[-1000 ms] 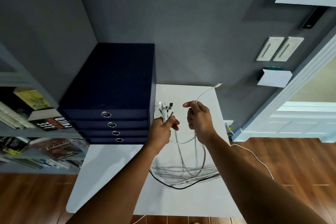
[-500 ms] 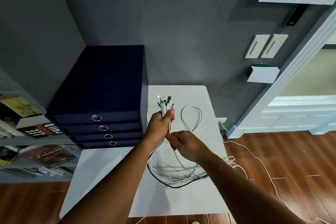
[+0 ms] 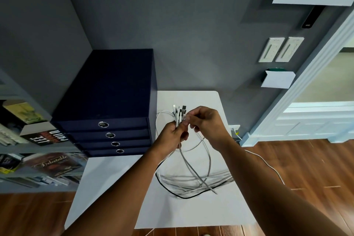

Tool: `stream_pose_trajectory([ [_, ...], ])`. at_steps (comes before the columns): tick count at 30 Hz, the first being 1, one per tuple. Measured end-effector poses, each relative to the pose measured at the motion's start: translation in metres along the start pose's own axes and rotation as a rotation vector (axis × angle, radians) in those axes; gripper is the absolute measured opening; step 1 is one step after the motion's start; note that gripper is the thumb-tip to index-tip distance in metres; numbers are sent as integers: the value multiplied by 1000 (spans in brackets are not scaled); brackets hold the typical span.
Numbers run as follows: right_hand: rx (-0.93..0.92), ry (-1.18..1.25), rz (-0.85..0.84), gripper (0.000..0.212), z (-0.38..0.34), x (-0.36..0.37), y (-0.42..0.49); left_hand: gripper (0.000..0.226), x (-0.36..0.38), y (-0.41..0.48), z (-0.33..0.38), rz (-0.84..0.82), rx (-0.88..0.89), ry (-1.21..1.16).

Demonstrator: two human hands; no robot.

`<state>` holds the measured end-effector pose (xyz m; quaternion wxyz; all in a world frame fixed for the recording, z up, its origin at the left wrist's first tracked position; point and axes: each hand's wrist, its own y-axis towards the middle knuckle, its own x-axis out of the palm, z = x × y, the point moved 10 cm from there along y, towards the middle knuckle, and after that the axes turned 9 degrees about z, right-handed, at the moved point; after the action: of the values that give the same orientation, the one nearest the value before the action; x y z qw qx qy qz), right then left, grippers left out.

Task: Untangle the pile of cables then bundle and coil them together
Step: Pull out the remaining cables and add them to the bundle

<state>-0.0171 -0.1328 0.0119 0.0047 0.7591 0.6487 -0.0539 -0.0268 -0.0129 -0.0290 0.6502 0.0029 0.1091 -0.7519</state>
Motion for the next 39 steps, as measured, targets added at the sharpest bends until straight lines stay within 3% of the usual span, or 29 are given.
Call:
stream_pose_trajectory([
  [5, -18, 60, 21, 6, -4, 2, 2, 42, 0, -1, 0, -59, -10, -21],
  [9, -132, -69, 100, 10, -5, 0, 6, 41, 0, -2, 2, -74, -28, -28],
  [12, -182, -105, 39, 32, -13, 14, 2, 40, 6, -4, 0, -98, -43, 47],
  [15, -261, -377, -85, 35, -22, 35, 0, 36, 11, -6, -3, -133, -50, 152],
  [19, -330, -565, -65, 34, -31, 39, 3, 34, 8, -2, 0, -79, -88, 98],
  [23, -372, -429, -11, 37, -41, 34, 3, 32, 3, 1, 7, 1, -76, 15],
  [26, -243, -79, 29, 72, -26, 30, -2, 39, -14, 5, 35, 133, 11, -98],
  [29, -70, 116, -113, 91, 6, 46, -17, 46, -37, 16, 62, 258, 33, -322],
  [31, 41, 92, -270, 83, 31, 64, -32, 46, -48, 23, 79, 305, 28, -453],
  [34, 70, -44, -410, 26, 49, 83, -49, 43, -61, 26, 106, 329, 45, -558],
  [35, 72, -60, -403, 16, 51, 83, -49, 43, -65, 25, 115, 321, 55, -586],
  [39, 79, -312, -293, 41, 57, 60, -38, 43, -80, 18, 141, 308, 83, -656],
])
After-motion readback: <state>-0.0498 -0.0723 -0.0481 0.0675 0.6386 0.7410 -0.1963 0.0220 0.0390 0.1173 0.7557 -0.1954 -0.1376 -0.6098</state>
